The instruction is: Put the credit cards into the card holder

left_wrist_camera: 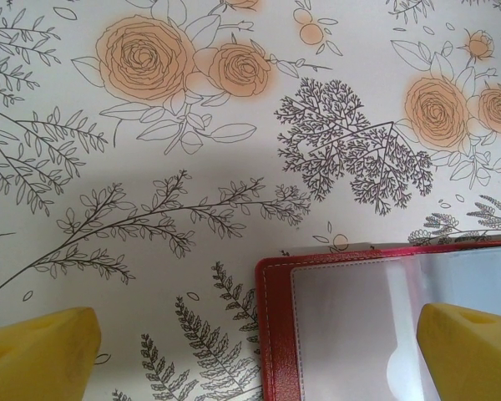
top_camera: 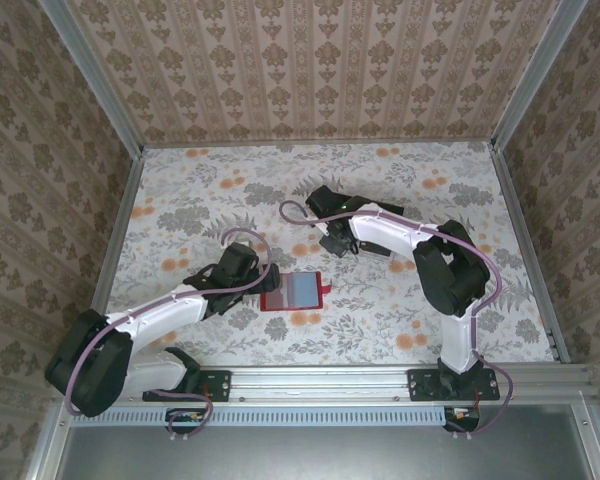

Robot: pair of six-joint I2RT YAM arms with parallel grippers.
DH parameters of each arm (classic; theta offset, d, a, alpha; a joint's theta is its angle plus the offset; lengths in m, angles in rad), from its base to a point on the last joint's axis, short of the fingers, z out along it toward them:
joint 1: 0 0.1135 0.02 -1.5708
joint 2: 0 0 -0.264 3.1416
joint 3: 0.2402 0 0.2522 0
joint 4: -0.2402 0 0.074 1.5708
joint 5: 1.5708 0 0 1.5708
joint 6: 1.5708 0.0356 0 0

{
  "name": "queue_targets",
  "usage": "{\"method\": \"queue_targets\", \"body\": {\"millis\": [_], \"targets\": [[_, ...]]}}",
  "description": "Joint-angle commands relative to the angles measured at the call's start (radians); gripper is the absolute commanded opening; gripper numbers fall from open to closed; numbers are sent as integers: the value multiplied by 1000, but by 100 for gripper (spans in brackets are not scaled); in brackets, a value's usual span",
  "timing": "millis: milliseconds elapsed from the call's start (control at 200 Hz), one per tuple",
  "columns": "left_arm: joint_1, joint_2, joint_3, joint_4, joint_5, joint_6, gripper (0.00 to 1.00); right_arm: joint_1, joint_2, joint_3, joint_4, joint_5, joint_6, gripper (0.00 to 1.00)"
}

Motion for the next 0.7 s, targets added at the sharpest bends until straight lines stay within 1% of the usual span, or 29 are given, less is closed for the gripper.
{"method": "queue_targets", "body": {"millis": [0, 215, 390, 625, 695], "targets": [[10, -23, 7, 12, 10, -20, 100, 12, 23, 49, -48, 6, 28, 14], [9, -28, 9, 10, 14, -22, 100, 11, 34, 54, -68, 62, -19, 13], [9, -22, 15, 11, 18, -18, 100, 12, 12, 55, -68, 60, -35, 5], [9, -13, 27, 8, 22, -13, 100, 17, -59, 79, -79, 46, -61, 0], [9, -11, 32, 8, 24, -15, 100, 20, -75, 89, -90, 45, -65, 0]]}}
